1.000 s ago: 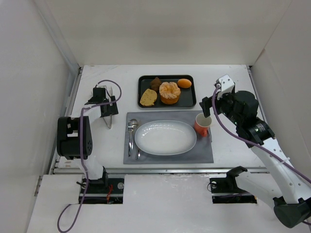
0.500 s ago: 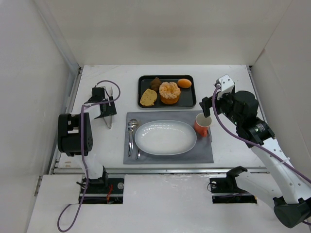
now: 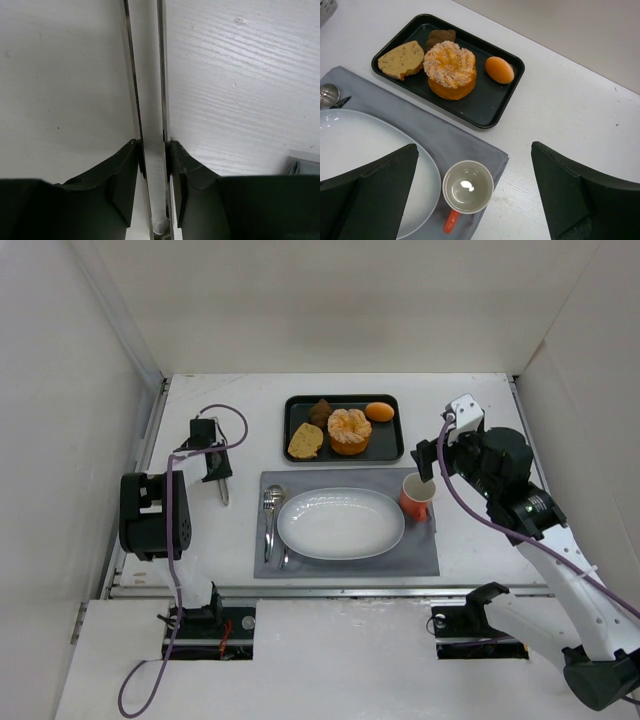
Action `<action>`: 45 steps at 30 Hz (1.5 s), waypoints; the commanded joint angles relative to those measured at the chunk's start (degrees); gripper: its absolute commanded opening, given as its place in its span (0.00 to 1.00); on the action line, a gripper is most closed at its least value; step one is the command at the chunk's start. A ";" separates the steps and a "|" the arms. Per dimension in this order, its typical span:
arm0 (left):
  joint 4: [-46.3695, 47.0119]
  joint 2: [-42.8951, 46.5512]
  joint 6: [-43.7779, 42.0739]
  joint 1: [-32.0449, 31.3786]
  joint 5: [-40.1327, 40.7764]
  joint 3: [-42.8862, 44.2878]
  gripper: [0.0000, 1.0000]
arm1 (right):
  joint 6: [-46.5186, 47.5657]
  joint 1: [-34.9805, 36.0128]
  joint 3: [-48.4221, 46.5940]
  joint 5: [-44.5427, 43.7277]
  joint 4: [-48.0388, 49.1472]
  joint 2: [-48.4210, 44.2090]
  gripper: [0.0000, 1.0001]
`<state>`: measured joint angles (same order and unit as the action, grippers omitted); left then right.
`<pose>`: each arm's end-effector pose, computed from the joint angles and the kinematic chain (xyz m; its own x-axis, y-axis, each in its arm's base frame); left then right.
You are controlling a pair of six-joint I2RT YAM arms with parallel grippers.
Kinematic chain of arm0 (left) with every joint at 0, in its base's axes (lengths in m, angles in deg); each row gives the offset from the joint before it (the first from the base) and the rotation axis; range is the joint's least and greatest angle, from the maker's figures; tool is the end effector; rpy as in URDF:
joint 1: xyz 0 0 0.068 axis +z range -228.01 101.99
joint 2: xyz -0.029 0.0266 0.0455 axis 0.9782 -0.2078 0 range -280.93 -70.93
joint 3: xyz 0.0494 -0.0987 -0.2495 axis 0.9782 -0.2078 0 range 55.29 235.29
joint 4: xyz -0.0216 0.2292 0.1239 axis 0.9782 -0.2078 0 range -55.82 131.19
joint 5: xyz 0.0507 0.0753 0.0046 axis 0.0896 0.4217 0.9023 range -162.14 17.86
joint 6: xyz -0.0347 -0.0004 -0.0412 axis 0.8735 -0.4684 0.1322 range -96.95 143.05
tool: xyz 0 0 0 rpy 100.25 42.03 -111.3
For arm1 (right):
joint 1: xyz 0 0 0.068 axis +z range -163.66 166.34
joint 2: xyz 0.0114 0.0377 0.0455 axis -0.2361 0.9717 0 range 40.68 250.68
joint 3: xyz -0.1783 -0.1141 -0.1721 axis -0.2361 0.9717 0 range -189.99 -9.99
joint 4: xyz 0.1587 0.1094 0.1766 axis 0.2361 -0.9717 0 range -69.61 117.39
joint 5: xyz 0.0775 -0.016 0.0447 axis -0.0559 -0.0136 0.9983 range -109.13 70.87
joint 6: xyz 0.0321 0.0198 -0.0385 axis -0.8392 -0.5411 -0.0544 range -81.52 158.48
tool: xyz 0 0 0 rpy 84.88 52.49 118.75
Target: Place the bread
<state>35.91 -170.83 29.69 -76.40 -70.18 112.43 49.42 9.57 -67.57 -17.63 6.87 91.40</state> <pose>0.3591 0.0112 0.1699 -0.7323 -0.1360 -0.6672 -0.1364 0.9893 -0.0519 0.1790 0.0780 0.3808 -0.1339 -0.2639 -0.9552 -0.4512 0.8744 -0.1783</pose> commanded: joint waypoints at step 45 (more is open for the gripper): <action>-23.89 23.34 -1.01 -21.38 -12.69 21.25 0.32 | -0.04 -0.28 -1.04 -1.41 2.67 -1.50 1.00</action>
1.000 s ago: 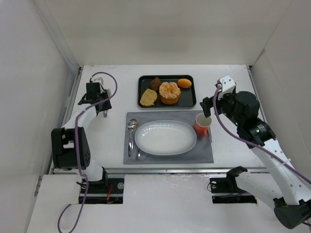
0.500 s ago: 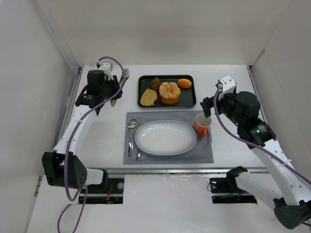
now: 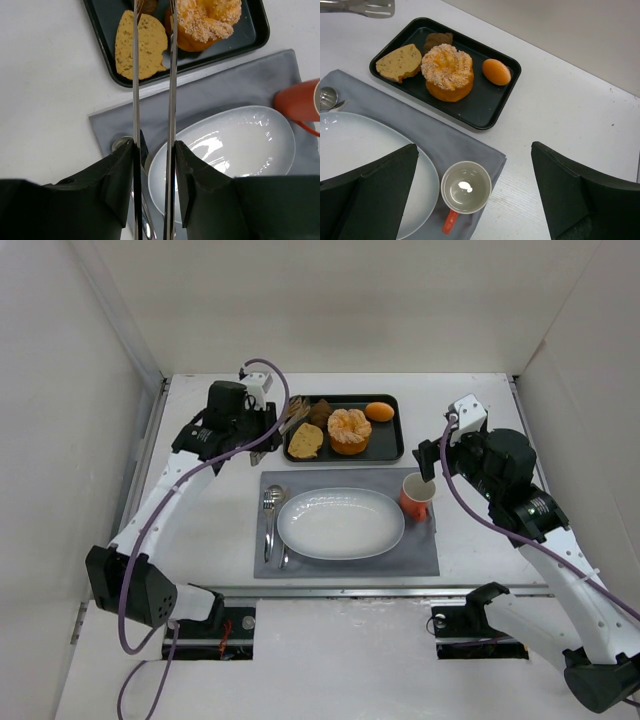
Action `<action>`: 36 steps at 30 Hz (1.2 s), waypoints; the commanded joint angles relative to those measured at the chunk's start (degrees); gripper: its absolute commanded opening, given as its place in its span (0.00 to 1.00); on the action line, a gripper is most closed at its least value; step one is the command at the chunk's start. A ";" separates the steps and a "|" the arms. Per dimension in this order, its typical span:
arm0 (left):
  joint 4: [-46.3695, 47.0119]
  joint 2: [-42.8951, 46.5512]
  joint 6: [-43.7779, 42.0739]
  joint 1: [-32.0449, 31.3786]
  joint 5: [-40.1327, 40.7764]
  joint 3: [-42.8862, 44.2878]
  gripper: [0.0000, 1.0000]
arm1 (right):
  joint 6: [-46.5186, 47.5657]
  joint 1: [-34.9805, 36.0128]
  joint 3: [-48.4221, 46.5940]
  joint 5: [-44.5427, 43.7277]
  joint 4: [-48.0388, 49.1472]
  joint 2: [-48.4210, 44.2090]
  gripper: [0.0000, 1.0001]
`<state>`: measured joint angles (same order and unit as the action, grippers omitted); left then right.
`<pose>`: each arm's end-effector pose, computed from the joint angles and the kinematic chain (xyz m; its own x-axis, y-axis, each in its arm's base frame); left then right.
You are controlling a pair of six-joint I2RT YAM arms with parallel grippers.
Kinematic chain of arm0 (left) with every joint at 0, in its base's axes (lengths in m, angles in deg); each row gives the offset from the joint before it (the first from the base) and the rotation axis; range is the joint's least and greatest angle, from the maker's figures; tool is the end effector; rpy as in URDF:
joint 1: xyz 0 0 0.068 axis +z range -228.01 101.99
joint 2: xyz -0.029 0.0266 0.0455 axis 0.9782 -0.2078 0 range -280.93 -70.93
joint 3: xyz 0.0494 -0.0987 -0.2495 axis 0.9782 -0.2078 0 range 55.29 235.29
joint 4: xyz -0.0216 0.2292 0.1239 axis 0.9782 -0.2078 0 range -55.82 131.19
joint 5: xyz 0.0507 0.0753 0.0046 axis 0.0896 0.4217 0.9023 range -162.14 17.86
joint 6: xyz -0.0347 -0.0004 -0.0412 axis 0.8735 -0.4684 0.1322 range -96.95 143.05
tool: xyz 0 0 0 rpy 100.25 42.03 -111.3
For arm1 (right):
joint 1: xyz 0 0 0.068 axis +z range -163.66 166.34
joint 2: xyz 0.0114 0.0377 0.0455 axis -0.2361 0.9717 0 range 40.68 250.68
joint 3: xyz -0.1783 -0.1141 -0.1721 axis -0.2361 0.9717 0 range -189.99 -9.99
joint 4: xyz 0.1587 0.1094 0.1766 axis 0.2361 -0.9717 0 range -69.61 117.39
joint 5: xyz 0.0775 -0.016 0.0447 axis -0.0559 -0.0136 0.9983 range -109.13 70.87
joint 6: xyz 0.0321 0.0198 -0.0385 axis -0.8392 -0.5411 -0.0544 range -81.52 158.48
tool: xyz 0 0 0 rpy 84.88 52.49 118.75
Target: Place the bread
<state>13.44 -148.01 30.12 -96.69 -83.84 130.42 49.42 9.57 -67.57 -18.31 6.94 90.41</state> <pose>0.2841 -0.1038 0.3686 -0.5247 0.0503 -0.8498 0.4192 0.8841 -0.2065 0.1750 0.0758 0.3839 -0.1196 -0.2578 -0.9588 -0.4378 0.8805 -0.1821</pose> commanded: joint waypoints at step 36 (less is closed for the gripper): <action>-5.65 -9.67 -4.17 -21.93 29.28 2.73 0.32 | 0.49 -0.28 -1.04 -1.26 2.61 -0.52 1.00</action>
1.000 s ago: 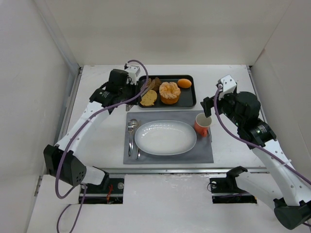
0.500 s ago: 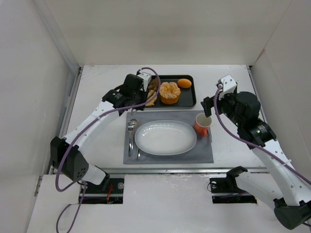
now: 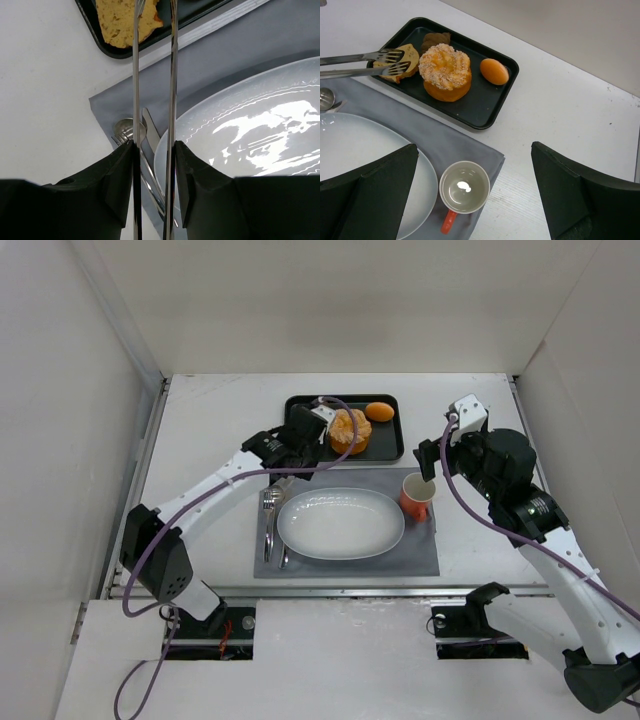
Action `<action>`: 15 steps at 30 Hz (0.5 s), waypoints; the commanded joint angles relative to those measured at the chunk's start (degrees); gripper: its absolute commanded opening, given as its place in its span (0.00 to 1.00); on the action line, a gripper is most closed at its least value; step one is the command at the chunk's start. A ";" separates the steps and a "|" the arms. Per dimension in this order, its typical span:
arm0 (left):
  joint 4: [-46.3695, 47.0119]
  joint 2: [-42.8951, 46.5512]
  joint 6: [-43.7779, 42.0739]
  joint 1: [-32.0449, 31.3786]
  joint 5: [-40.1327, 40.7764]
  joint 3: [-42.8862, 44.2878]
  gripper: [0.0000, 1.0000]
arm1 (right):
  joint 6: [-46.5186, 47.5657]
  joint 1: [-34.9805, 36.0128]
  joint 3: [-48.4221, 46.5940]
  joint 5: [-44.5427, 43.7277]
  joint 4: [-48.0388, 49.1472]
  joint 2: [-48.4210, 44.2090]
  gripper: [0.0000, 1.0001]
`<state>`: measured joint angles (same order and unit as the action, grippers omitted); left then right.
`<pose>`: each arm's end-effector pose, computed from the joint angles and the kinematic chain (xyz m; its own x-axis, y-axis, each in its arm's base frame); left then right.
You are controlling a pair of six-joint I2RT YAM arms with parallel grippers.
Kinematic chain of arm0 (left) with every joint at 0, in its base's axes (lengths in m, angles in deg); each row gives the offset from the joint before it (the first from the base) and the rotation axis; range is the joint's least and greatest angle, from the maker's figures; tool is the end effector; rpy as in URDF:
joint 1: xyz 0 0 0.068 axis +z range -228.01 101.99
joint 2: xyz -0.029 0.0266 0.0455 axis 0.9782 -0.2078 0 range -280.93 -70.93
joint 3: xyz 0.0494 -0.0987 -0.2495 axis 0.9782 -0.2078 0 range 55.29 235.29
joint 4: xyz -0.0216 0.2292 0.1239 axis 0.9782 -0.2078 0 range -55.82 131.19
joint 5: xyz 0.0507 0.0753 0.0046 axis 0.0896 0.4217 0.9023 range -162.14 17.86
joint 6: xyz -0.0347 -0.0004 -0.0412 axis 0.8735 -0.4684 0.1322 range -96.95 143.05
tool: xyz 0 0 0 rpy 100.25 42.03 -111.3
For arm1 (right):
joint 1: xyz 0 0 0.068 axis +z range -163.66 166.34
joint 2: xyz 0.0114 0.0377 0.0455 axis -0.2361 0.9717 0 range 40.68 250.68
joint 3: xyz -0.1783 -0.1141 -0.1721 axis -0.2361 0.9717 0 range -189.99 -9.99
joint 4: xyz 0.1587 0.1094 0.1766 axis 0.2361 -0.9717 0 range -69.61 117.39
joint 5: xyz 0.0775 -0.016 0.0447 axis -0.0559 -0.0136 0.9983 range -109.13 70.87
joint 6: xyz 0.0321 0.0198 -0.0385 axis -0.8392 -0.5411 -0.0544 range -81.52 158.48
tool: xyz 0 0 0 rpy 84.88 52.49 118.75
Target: Place the bread
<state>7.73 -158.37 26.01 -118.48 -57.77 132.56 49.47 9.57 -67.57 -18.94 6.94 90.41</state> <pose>0.2631 -0.2131 0.3183 -0.5494 0.4032 -0.7318 0.4644 0.8755 0.1337 0.1751 0.0755 0.3839 -0.1211 -0.2594 -0.9581 -0.4282 0.8845 -0.1853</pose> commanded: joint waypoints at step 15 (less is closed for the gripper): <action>0.05 -2.12 -0.06 -2.25 6.63 1.20 0.36 | 0.44 -0.28 -1.04 -0.63 2.61 -0.52 1.00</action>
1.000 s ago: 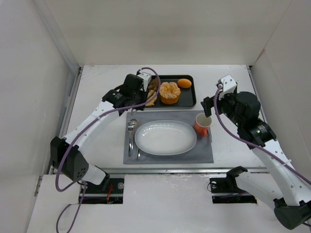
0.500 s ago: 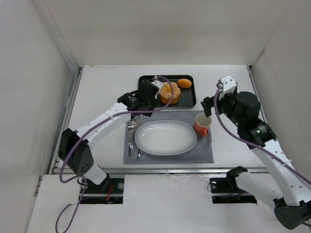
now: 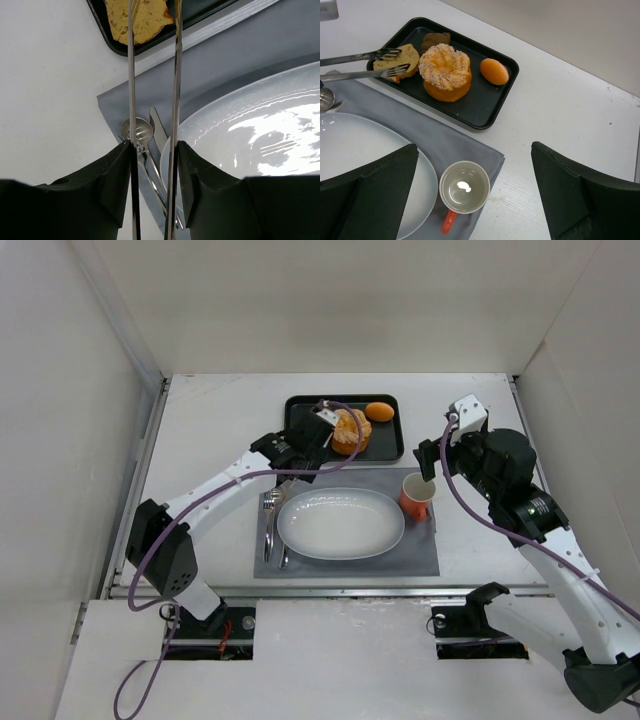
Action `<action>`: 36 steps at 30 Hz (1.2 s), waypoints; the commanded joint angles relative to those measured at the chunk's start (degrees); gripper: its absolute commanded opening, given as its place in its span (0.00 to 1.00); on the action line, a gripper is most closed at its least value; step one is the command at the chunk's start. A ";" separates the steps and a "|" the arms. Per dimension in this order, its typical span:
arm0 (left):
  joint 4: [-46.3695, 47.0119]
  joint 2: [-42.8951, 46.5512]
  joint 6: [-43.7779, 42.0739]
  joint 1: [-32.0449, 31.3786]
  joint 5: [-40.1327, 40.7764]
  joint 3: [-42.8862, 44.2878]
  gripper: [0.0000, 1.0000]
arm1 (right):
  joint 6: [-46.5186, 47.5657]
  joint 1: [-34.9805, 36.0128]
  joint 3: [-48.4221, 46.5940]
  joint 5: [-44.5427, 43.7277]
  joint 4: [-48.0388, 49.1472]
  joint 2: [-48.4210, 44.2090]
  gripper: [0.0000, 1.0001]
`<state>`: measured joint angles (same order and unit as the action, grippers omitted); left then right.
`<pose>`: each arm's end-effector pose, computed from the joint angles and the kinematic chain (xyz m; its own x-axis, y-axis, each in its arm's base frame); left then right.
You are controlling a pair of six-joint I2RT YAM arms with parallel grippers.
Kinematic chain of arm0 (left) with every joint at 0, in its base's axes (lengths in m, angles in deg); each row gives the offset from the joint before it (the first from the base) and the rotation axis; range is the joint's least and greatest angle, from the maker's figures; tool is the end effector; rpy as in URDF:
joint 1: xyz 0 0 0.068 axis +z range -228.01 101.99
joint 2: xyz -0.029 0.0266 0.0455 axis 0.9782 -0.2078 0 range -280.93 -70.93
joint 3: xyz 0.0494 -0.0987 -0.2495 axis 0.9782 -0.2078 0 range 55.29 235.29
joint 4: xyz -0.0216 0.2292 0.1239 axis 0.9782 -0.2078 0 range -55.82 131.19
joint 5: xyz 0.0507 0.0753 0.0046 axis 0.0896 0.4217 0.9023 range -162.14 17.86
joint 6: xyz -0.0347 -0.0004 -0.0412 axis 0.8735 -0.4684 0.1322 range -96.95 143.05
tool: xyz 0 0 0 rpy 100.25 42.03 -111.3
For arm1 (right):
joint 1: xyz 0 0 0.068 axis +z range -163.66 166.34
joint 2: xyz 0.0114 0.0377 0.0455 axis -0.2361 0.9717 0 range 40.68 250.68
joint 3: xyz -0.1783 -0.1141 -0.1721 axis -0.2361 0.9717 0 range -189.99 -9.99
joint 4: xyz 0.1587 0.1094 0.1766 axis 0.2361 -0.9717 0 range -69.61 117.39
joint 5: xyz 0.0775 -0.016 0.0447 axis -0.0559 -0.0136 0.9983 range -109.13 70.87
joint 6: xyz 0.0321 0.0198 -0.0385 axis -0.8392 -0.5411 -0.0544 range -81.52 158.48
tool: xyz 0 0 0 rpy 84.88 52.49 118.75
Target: Place the bread
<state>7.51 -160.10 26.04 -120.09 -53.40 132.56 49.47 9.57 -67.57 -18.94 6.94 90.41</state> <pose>0.2626 -0.2219 0.3089 -0.5536 0.4335 -0.7111 0.4395 0.8773 0.1927 0.1751 0.0755 0.3839 -0.1211 -0.2594 -0.9581 -0.4282 0.8845 -0.1853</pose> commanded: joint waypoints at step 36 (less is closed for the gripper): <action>0.27 -7.87 1.50 -3.79 11.05 2.79 0.38 | 0.44 -0.28 -1.04 -0.63 2.61 0.01 1.00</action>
<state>7.62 -167.95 26.89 -123.66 -44.94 132.69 49.47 9.57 -67.57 -18.94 6.98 90.74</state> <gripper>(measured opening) 0.392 0.998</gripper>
